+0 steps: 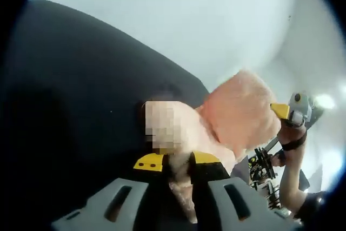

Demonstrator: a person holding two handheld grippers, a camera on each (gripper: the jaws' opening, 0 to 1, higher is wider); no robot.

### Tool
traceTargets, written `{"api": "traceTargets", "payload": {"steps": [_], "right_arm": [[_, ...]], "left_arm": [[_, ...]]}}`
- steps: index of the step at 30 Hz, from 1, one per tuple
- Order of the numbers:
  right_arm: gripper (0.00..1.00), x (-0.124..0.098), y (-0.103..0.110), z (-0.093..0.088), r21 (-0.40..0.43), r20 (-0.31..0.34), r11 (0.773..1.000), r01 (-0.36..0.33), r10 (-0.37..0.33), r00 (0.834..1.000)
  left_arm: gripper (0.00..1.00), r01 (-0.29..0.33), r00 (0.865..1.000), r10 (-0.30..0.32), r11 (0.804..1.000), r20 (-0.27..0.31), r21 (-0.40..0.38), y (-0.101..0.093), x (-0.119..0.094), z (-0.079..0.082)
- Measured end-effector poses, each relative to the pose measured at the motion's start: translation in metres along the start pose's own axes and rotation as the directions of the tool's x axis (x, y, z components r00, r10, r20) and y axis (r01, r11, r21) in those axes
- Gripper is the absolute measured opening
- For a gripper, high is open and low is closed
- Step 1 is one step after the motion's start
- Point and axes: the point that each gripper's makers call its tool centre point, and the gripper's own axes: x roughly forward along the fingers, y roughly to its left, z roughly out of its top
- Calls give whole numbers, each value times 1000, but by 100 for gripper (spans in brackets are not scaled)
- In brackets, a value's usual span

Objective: Fold the towel on the table until its edges align and the towel forms a compact rectangular stack.

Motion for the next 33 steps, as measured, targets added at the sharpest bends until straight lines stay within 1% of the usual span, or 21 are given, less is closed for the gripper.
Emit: {"api": "traceTargets", "payload": {"steps": [4, 5, 6, 7, 8, 12, 15, 17, 19, 21, 22, 23, 25, 26, 27, 28, 29, 30, 31, 32, 33], "right_arm": [[3, 29, 30, -24, -120, -91, 992, 35, -46, 995], [3, 36, 38, -32, -145, -110, 988, 44, -60, 992], [3, 43, 45, -39, -178, -126, 983, 48, -71, 990], [3, 49, 51, -46, -205, -138, 977, 56, -85, 987], [3, 54, 56, -52, -222, -151, 973, 65, -100, 983], [4, 75, 68, -70, -290, -163, 947, 136, -189, 969], [9, 88, 81, -77, -319, -136, 940, 122, -173, 976], [21, 93, 96, -87, -305, -153, 950, 59, -110, 982], [43, 92, 110, -89, -311, -135, 950, 16, -60, 989], [47, 79, 121, -79, -313, -89, 949, -35, 7, 996], [42, 67, 123, -63, -281, -28, 958, -55, 49, 998], [35, 50, 125, -39, -255, 69, 962, -93, 114, 991], [30, 22, 114, -7, -223, 201, 965, -136, 182, 962], [31, 8, 103, 6, -232, 236, 959, -160, 215, 948], [31, -3, 88, 14, -233, 261, 958, -165, 225, 939], [30, -10, 70, 15, -229, 247, 960, -161, 217, 944], [29, -14, 59, 12, -221, 213, 954, -200, 248, 945], [30, -15, 45, 13, -209, 212, 953, -219, 262, 942], [30, -16, 29, 16, -211, 227, 954, -213, 260, 938], [29, -14, 11, 20, -256, 262, 943, -212, 278, 924], [30, -11, -3, 18, -245, 269, 946, -214, 278, 922]], "left_arm": [[14, 22, 999, -24, 999, 34, 31, -8, -8, -5], [14, 27, 996, -28, 999, 84, 18, -13, -13, -1], [14, 43, 993, -42, 999, 114, -14, -11, -19, 6], [14, 67, 987, -58, 997, 150, -50, 3, -24, 23], [14, 77, 982, -64, 995, 179, -66, 7, -31, 28], [12, 122, 965, -105, 991, 242, -55, 11, -49, 30], [12, 122, 960, -108, 992, 257, -42, 9, -50, 27], [12, 82, 967, -76, 997, 242, -14, 16, -49, 24], [12, 61, 969, -61, 998, 239, 7, 16, -48, 22], [13, 49, 967, -52, 999, 249, 19, 24, -48, 29], [14, 43, 964, -49, 999, 262, 28, 26, -49, 32], [14, 31, 957, -40, 999, 288, 36, 29, -50, 37], [14, -21, 925, -18, 995, 379, 99, 35, -59, 59], [14, -41, 916, -21, 988, 400, 147, 34, -63, 66], [14, -74, 905, -38, 967, 424, 244, 29, -67, 76], [15, -111, 901, -42, 940, 432, 322, 22, -72, 82], [15, -117, 890, -77, 914, 449, 388, 7, -77, 89], [15, -95, 877, -127, 900, 464, 426, -11, -82, 95], [16, -58, 875, -183, 879, 448, 473, -31, -83, 96], [18, -42, 882, -216, 849, 419, 527, -45, -81, 97], [24, -44, 910, -210, 809, 359, 586, -56, -74, 92]]}}
